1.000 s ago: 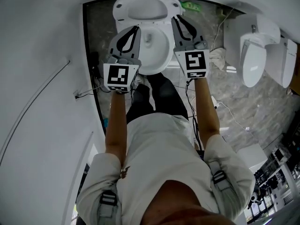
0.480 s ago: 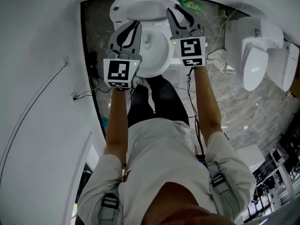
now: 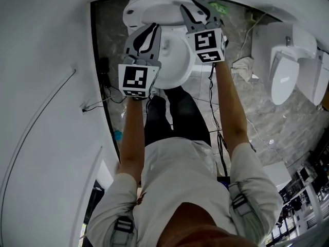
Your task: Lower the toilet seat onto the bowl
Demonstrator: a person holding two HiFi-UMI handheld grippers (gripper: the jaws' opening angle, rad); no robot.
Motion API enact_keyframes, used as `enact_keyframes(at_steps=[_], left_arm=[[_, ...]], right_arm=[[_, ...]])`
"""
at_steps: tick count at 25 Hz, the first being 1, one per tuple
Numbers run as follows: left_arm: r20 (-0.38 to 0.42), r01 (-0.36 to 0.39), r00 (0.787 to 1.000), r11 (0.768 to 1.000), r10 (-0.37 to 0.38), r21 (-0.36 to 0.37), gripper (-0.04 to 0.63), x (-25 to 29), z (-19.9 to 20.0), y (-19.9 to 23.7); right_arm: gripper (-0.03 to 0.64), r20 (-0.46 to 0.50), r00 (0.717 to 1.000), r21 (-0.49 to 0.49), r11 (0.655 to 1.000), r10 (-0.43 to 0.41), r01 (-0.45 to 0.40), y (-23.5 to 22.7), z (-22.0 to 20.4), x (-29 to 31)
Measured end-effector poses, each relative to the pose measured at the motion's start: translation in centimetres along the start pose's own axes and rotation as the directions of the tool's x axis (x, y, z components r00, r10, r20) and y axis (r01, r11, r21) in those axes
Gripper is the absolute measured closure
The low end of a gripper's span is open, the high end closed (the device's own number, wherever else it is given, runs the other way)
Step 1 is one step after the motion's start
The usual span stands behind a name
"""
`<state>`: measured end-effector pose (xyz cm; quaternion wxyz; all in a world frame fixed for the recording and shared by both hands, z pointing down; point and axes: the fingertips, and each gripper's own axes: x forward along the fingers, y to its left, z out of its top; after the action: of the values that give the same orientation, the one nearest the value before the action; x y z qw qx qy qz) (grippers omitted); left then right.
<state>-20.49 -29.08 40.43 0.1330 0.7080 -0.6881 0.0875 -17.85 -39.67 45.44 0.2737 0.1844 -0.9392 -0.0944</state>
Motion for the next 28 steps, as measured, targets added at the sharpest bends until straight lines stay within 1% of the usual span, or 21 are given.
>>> enact_keyframes(at_steps=[7, 16, 21, 25, 28], left_arm=[[0.001, -0.001, 1.0, 1.0, 0.001, -0.014, 0.569, 0.6, -0.4, 0.4], [-0.009, -0.014, 1.0, 0.999, 0.014, -0.042, 0.569, 0.0, -1.5, 0.8], [-0.009, -0.017, 1.0, 0.999, 0.016, -0.043, 0.569, -0.1, -1.4, 0.7], [-0.007, -0.014, 1.0, 0.999, 0.013, -0.041, 0.569, -0.6, -1.3, 0.5], [-0.003, -0.01, 1.0, 0.999, 0.01, -0.039, 0.569, -0.9, -1.2, 0.3]], right_arm=[[0.457, -0.028, 0.999, -0.015, 1.0, 0.023, -0.023, 0.0, -1.2, 2.5], [0.457, -0.007, 1.0, -0.006, 1.0, 0.009, -0.009, 0.2, -1.5, 3.3], [0.457, 0.009, 1.0, 0.027, 0.999, -0.02, 0.02, 0.1, -1.8, 2.7], [0.457, 0.028, 0.999, 0.059, 0.998, -0.024, 0.023, 0.5, -1.5, 2.2], [0.457, 0.033, 0.999, 0.065, 0.998, -0.026, 0.024, 0.7, -1.5, 1.9]])
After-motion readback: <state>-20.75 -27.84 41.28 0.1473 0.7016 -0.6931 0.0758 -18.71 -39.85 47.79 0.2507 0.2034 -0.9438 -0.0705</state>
